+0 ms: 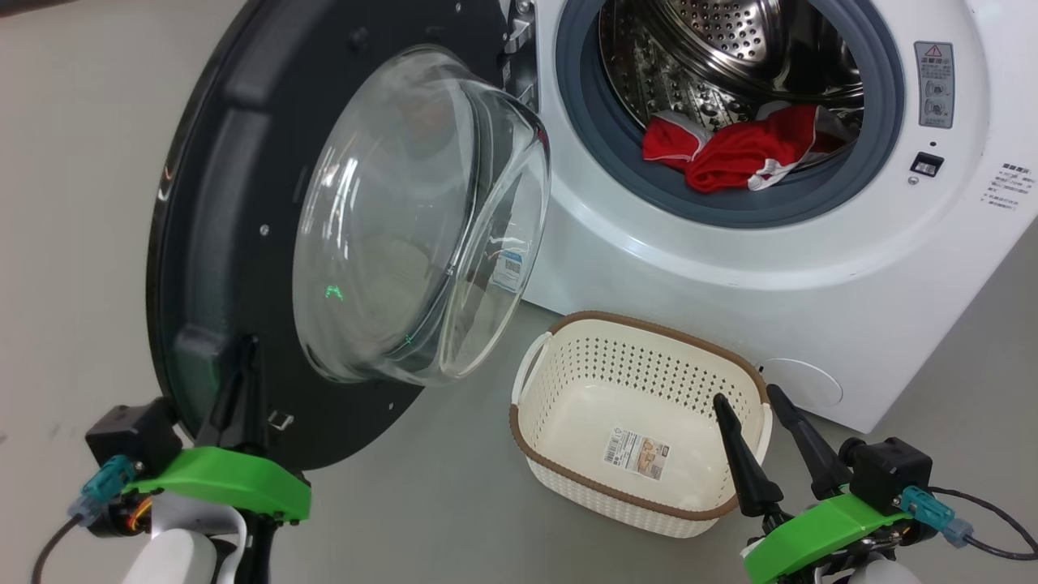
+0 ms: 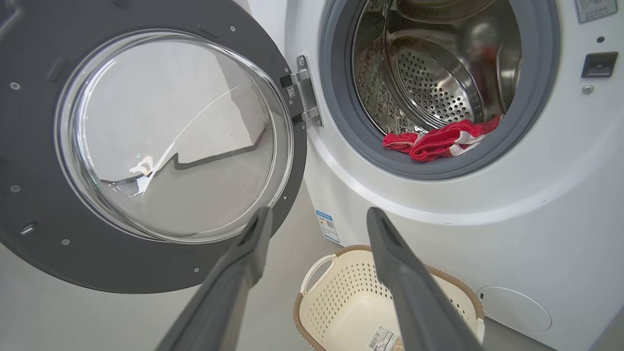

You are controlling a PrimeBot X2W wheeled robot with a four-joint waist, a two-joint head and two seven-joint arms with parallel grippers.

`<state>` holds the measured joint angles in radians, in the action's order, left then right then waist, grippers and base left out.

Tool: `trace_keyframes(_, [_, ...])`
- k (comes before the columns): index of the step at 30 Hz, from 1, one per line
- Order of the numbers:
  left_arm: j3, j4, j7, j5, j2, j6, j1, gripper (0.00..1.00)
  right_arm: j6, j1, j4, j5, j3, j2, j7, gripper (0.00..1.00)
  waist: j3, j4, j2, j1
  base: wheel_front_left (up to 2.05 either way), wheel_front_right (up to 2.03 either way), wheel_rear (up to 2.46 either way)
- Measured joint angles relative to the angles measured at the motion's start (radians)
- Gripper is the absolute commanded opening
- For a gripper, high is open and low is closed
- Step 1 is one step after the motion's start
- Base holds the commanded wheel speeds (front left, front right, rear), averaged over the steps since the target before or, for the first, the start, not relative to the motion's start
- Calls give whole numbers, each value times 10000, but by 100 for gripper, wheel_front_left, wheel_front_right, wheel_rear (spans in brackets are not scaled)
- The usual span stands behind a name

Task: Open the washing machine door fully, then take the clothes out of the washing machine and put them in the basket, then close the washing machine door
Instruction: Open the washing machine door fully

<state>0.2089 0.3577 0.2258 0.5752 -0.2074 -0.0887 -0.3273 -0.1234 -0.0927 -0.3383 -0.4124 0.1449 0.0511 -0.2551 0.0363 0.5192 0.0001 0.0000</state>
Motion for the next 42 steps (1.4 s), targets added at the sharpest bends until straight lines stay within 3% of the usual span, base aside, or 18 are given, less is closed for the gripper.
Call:
trace_keyframes(10, [-648,851,211,25,-33,13,-248,0,0,-3,-59,6,27,0,0,100,126,-8,0,-1,0,0,0])
trace_keyframes(23, [-1969,1753,226,-500,25,385,-1049,0,0,-6,-155,209,150,4,0,100,502,-23,0,0,0,0,0])
trace_keyframes(32, [-2964,2525,242,-775,84,965,-1575,0,0,-45,-161,447,284,8,0,100,793,-144,0,0,0,0,0])
trace_keyframes(42, [-3726,3471,240,-1371,13,1246,-2331,0,0,-161,-230,537,337,13,0,100,1068,-357,0,0,0,0,0])
